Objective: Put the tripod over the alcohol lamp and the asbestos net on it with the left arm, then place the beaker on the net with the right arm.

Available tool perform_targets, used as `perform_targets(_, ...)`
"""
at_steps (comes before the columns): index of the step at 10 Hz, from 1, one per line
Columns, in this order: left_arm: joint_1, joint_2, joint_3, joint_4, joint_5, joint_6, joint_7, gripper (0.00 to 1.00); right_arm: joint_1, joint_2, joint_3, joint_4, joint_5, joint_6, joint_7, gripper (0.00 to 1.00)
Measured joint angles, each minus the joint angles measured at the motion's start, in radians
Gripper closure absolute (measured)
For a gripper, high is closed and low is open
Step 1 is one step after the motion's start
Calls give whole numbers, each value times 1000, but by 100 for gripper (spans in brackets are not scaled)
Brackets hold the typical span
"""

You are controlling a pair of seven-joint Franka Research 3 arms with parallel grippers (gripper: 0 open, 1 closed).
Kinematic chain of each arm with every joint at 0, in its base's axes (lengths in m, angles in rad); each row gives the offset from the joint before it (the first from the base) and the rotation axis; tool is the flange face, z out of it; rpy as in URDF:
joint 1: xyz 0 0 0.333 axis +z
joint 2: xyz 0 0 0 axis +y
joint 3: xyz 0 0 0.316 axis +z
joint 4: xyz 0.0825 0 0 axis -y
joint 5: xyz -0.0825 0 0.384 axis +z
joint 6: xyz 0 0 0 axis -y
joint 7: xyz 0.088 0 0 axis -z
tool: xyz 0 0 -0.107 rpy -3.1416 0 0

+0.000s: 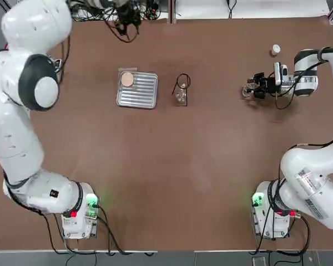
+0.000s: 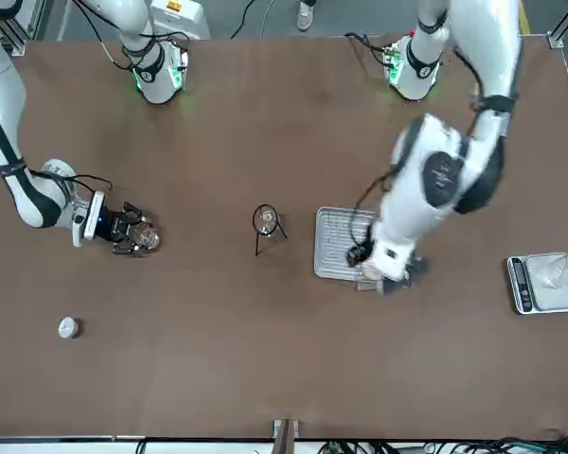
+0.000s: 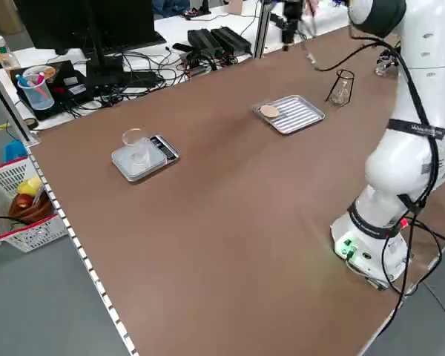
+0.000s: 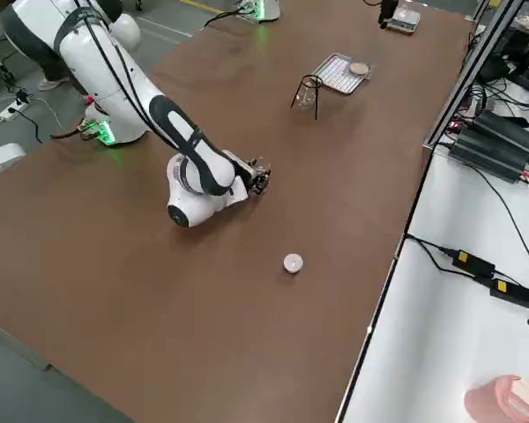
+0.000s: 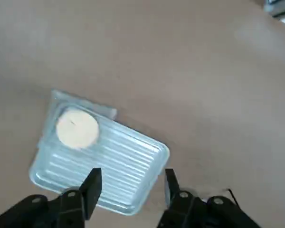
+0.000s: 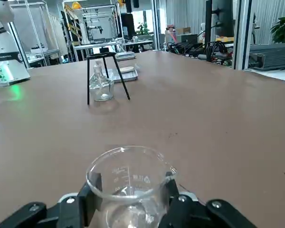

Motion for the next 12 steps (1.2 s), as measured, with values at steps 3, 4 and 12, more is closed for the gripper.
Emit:
perform_targets(3,305,3,-107,-69,-161,8,398,40,-1,0,0,0,0,-10,0,41)
perform_targets(4,352,22,-109,-81,-213,22,507,40,-1,0,0,0,0,-10,0,41)
perform_targets(12,423,197,-113,-92,-429,81,886,41,-1,0,0,0,0,-10,0,41)
